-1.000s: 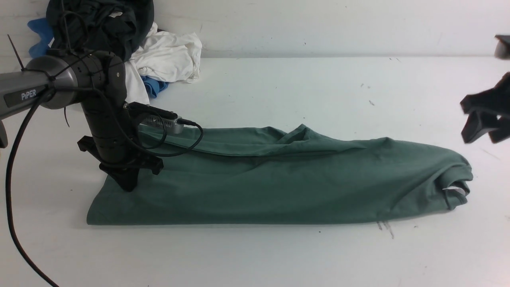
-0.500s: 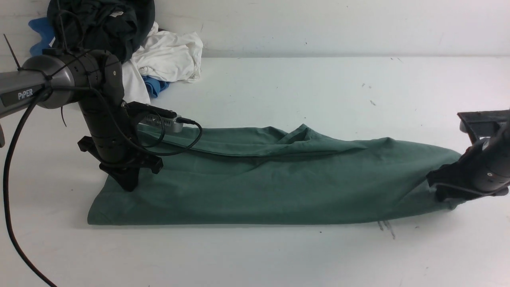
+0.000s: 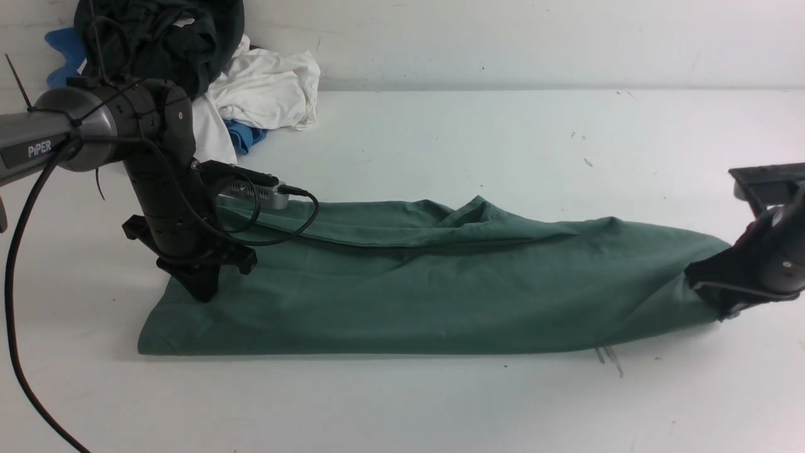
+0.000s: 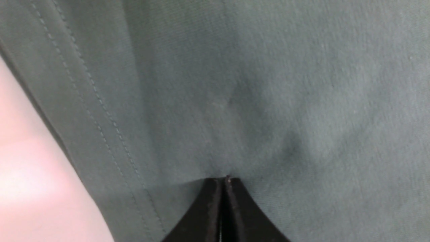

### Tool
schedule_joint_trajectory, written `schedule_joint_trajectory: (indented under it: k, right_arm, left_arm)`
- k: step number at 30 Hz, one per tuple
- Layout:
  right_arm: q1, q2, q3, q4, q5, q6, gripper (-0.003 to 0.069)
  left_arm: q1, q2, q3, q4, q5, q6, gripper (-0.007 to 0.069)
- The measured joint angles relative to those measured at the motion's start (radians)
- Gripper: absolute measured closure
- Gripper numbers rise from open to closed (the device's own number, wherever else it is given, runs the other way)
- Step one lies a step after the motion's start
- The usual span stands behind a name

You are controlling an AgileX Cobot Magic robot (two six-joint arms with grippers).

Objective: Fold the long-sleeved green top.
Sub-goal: Use both arms to drag the lower edge of the fabric forward and fold it over the upper edge

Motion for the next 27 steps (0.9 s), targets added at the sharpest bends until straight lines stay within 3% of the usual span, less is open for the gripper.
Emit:
schedule_joint_trajectory:
  k: [10, 14, 17, 20, 25, 27]
  right_arm:
    - [-0.123, 0.010, -0.003, -0.002, 0.053, -0.006, 0.0653]
    - [-0.136, 0.033, -0.003, -0.001, 0.037, -0.011, 0.0580]
    - [-0.136, 0.040, -0.022, -0.013, 0.012, -0.012, 0.0449]
    - [-0.136, 0.040, -0.093, -0.019, 0.045, -0.012, 0.0363]
    - [-0.097, 0.018, -0.215, 0.053, 0.131, -0.072, 0.0320]
    - [-0.023, 0.004, -0.261, 0.131, 0.140, -0.149, 0.0326]
  left_arm:
    - [0.001, 0.000, 0.001, 0.000, 0.000, 0.000, 0.0632]
    - [0.001, 0.000, 0.001, -0.001, -0.001, 0.000, 0.0632]
    - [0.001, 0.000, 0.001, -0.001, -0.002, 0.000, 0.0632]
    - [0.001, 0.000, 0.001, -0.001, -0.003, 0.000, 0.0632]
    - [0.001, 0.000, 0.001, -0.001, -0.003, 0.000, 0.0632]
    - [0.001, 0.000, 0.001, -0.001, -0.004, 0.000, 0.0632]
